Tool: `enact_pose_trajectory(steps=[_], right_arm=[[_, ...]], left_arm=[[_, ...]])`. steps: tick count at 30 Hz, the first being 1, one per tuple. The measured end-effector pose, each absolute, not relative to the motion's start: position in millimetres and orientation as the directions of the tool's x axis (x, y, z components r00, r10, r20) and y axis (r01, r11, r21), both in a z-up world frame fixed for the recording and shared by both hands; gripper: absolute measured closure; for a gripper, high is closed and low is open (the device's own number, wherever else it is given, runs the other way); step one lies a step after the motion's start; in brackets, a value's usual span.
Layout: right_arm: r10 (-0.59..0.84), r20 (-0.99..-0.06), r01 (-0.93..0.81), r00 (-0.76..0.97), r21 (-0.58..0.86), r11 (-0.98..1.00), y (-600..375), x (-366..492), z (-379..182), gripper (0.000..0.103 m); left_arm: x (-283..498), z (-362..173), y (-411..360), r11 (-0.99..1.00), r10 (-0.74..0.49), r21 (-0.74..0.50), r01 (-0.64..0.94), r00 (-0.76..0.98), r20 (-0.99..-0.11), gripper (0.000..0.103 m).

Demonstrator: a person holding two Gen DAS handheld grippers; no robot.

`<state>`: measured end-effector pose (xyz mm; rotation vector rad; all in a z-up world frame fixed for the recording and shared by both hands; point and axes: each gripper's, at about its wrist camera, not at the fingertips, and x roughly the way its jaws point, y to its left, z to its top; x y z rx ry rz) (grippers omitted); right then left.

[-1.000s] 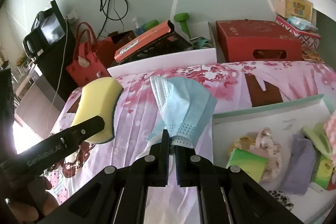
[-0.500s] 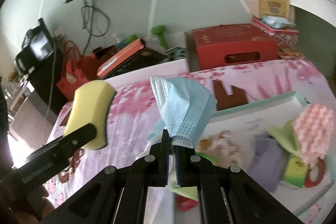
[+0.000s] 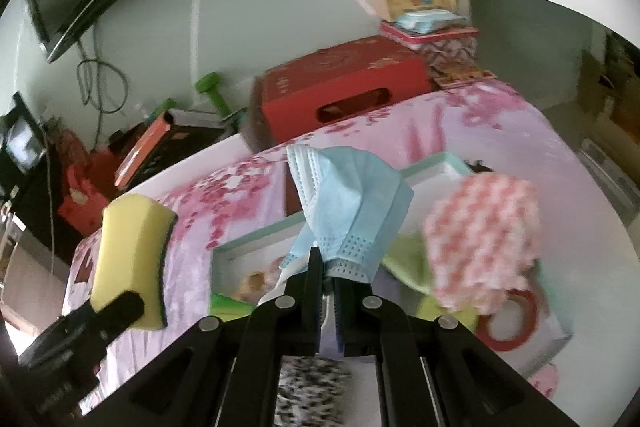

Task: Organize soft objects
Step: 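Carry the sponge and mask over the white tray with both grippers, then open both grippers to drop the sponge and mask into the tray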

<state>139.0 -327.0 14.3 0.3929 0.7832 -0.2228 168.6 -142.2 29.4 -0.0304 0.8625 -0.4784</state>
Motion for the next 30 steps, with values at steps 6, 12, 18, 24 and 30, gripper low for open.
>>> enact_pose_trajectory(steps=[6,12,18,24,30], right_arm=[[-0.096,-0.737,0.406,0.67,0.255,0.878,-353,123,15,0.098],[-0.101,-0.749,0.408,0.655,0.237,0.882,-358,121,15,0.098],[-0.091,-0.78,0.399,0.62,0.213,0.892,-353,128,4,0.098],[-0.09,-0.795,0.401,0.6,0.202,0.894,-353,129,-1,0.097],[-0.092,-0.811,0.409,0.578,0.19,0.893,-354,131,-5,0.094]], left_arm=[[157,23,-171,0.865,-0.443,-0.203,0.46,0.507,-0.74,0.038],[153,14,-186,0.852,-0.448,-0.199,0.484,0.478,-0.755,0.038],[155,7,-190,0.852,-0.445,-0.202,0.484,0.464,-0.766,0.037],[156,3,-193,0.851,-0.442,-0.202,0.484,0.454,-0.773,0.037],[156,2,-196,0.851,-0.439,-0.201,0.485,0.448,-0.779,0.036]])
